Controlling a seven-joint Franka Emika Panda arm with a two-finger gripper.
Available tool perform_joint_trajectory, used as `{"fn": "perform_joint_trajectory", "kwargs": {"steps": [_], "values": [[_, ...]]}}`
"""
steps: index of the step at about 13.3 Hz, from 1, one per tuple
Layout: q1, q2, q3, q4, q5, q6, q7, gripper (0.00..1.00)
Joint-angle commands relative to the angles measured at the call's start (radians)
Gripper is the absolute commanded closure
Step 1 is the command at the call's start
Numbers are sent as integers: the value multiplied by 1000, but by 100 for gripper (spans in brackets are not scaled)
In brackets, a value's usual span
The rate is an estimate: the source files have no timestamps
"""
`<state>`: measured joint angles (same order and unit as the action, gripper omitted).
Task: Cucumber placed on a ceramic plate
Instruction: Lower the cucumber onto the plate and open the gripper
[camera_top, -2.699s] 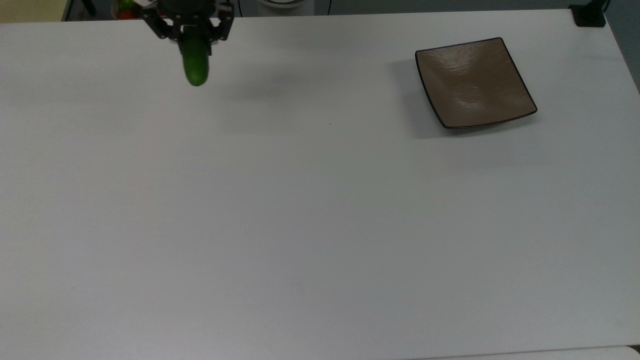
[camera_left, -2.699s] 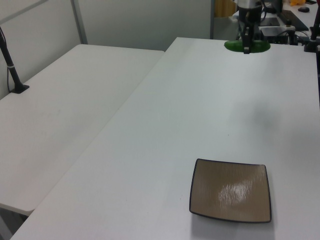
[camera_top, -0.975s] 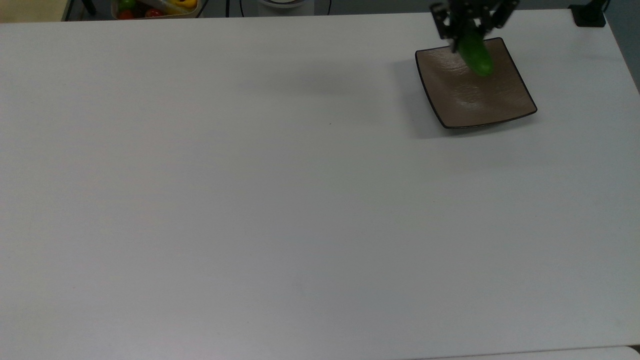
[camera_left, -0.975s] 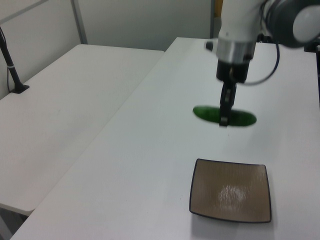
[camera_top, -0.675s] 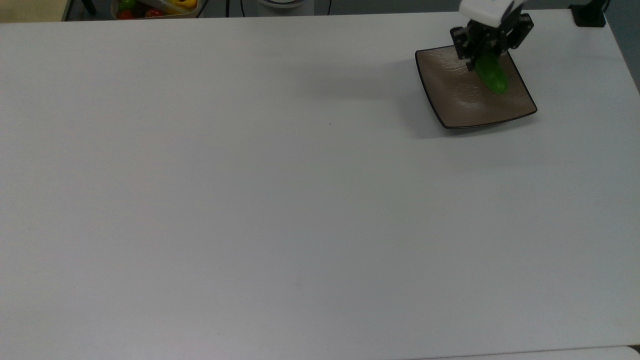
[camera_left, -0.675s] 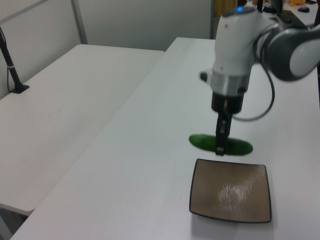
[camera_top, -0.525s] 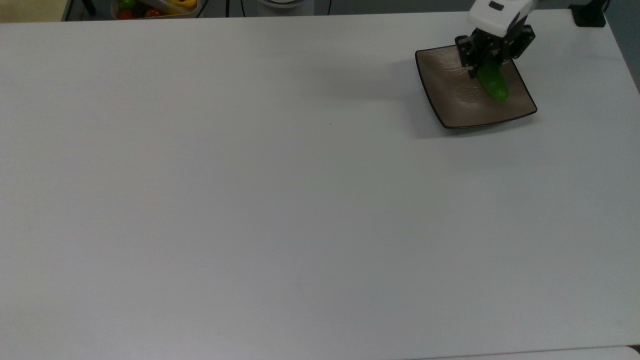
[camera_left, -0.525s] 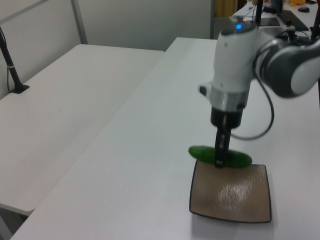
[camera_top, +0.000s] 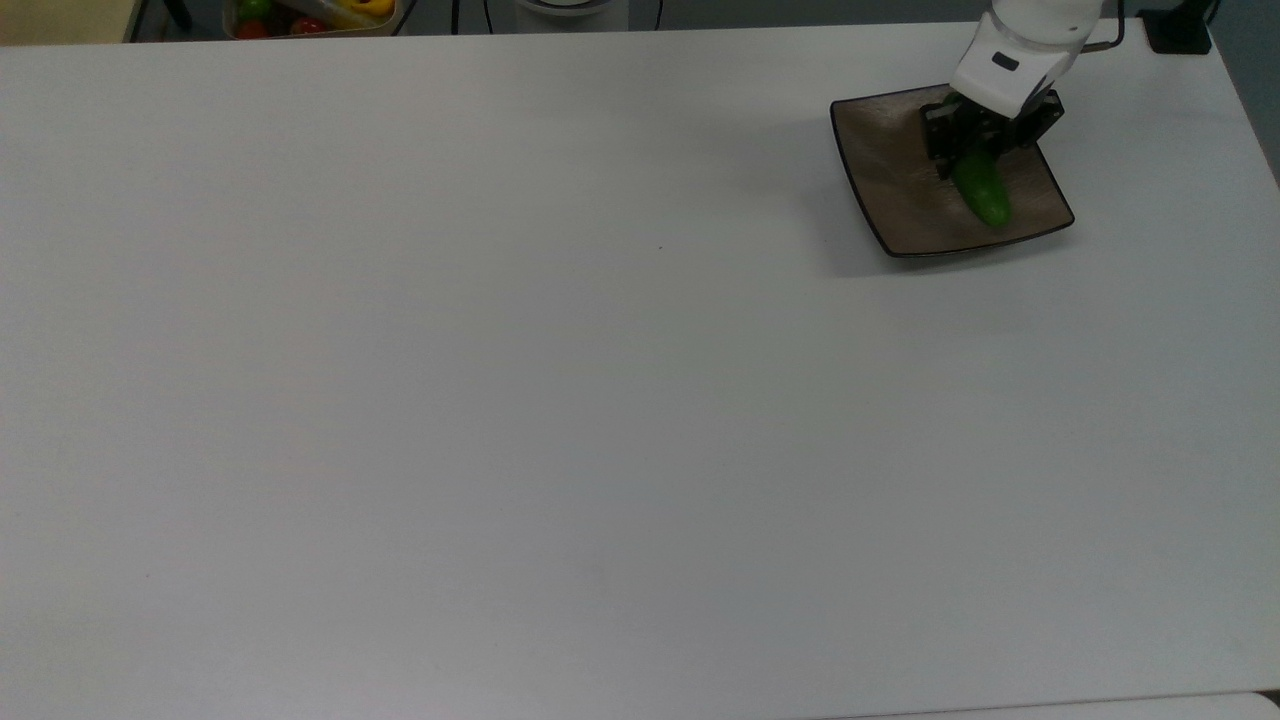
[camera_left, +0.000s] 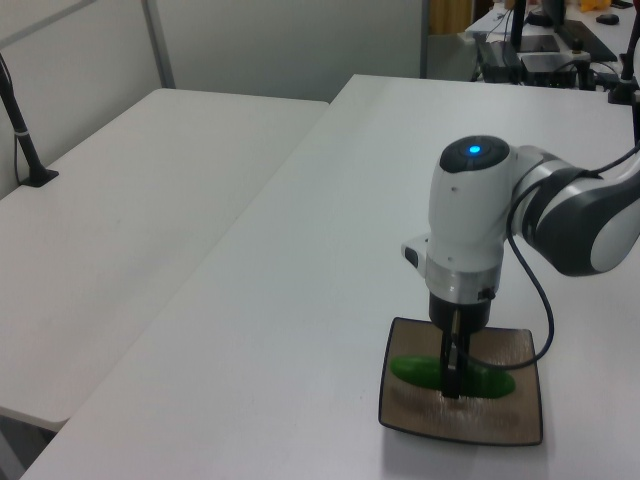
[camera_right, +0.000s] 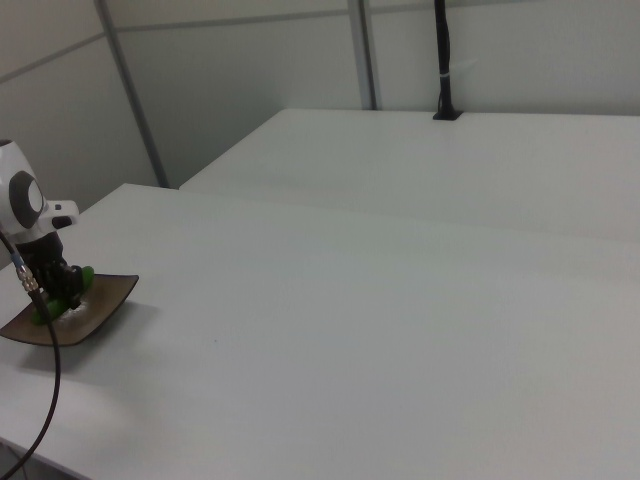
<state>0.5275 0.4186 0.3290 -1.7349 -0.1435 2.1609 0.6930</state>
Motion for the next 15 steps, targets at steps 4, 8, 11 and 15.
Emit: {"fn": "perform_joint_trajectory", "kwargs": {"steps": [4, 8, 11, 15], "values": [[14, 6, -5, -25, -18, 34, 22, 58], [12, 8, -5, -26, -18, 33, 22, 40], [11, 8, -5, -26, -18, 31, 23, 19], [-12, -59, -5, -26, -16, -16, 20, 0]]}}
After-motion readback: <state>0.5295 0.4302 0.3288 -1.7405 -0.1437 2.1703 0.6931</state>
